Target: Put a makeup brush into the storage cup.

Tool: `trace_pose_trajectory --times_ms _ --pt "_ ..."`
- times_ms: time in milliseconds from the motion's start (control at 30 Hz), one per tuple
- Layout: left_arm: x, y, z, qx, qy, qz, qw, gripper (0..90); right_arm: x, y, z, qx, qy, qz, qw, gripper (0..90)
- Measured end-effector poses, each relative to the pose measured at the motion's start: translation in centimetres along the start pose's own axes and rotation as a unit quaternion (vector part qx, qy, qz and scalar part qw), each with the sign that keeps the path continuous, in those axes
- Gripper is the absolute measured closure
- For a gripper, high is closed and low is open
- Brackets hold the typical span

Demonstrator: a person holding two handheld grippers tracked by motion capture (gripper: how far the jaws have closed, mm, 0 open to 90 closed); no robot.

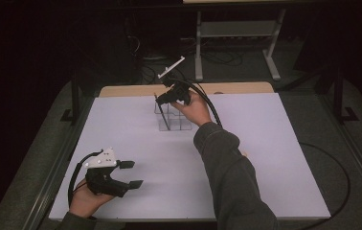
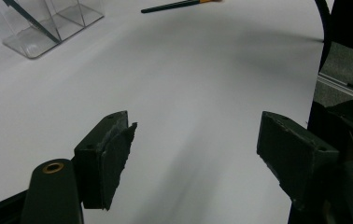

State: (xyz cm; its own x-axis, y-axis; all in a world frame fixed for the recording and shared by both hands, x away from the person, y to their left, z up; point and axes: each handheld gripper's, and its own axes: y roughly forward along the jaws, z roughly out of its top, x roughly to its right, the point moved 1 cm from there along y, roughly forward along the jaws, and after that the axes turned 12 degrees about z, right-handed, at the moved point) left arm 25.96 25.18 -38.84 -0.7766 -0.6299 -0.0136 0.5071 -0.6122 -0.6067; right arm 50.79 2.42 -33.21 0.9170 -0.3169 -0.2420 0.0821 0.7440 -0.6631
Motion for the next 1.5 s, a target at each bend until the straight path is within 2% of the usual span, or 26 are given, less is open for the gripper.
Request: trace_pose_trajectory --times_ms 367,933,1000,1067,1100,1233,1267,1300,1333,1367,1433,1467,1500 --pt "0.1 0.1 0.0 -0.001 -0.003 0.002 1.0000 25.3 -0.7 -1.5 -0.8 0.008 -0.008 -0.002 0.9999 71.6" --pt "0.0 0.2 -0.1 -0.004 -0.001 0.003 1.0000 24.9 -1.2 -3.4 -2.6 0.022 -0.001 0.004 0.9998 64.8" --pt "0.0 0.2 0.0 -0.003 0.006 0.003 1.0000 24.8 -1.2 -3.6 -3.0 0.023 -0.002 0.003 0.9997 63.5" --pt "0.1 0.3 -0.1 -0.004 0.000 0.001 1.0000 24.8 -1.4 -3.7 -3.1 0.026 0.005 0.005 0.9996 63.2" --pt "0.1 0.3 -0.1 -0.005 0.000 0.001 1.0000 24.7 -1.3 -3.8 -3.2 0.025 -0.002 0.004 0.9997 63.0" --pt "0.1 0.2 0.0 -0.004 0.001 0.001 1.0000 24.6 -1.3 -4.0 -3.8 0.027 0.008 0.007 0.9996 61.6" --pt "0.1 0.3 0.0 -0.004 0.001 0.001 1.0000 24.6 -1.3 -4.1 -4.0 0.027 0.003 0.006 0.9996 61.6" --pt "0.1 0.3 -0.1 -0.004 0.001 0.002 1.0000 24.5 -1.5 -4.2 -4.0 0.028 0.016 0.007 0.9994 61.5" --pt "0.1 0.3 -0.1 -0.004 0.000 0.002 1.0000 24.5 -1.4 -4.3 -4.2 0.028 0.003 0.006 0.9996 61.1" --pt "0.1 0.3 -0.1 -0.004 -0.001 0.002 1.0000 24.3 -1.4 -4.4 -4.3 0.028 0.004 0.005 0.9996 60.7" --pt "0.1 0.3 -0.1 -0.004 -0.005 0.001 1.0000 24.2 -1.7 -4.6 -4.5 0.030 0.019 0.005 0.9994 58.9" --pt "0.2 0.3 -0.1 -0.003 -0.007 0.001 1.0000 24.1 -1.6 -4.7 -4.7 0.033 0.013 0.006 0.9994 58.7" --pt "0.2 0.3 -0.1 -0.003 -0.007 0.001 1.0000 24.1 -1.7 -4.9 -4.9 0.034 0.019 0.006 0.9992 58.5"
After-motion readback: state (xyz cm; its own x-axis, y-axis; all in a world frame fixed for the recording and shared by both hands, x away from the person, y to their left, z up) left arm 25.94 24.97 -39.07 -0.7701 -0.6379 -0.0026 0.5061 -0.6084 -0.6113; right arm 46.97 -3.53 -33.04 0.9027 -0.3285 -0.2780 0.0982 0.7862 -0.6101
